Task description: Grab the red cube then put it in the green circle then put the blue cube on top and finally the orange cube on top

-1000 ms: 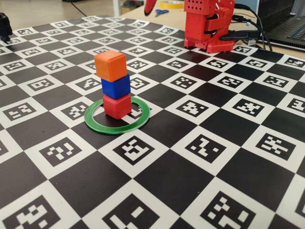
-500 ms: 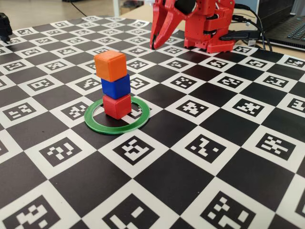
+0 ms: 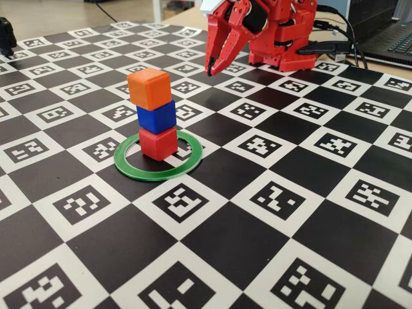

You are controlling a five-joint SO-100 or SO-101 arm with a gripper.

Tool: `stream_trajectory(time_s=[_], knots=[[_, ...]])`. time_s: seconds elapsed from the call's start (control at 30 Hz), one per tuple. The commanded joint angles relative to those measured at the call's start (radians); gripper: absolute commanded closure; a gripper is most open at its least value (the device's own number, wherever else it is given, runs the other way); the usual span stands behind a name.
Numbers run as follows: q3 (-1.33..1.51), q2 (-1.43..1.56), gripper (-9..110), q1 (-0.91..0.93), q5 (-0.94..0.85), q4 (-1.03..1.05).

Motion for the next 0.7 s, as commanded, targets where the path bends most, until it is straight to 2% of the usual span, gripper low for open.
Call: stream_trajectory(time_s=[0.0, 0.13, 0.3, 0.67], knots=[[0.052, 0.040, 107, 0.008, -0.035, 0.103], [0.052, 0.063, 107, 0.008, -0.061, 0.245], [0.054, 0.127, 107, 0.003, 0.002, 0.270], [0.054, 0.187, 107, 0.006, -0.034, 0.308]])
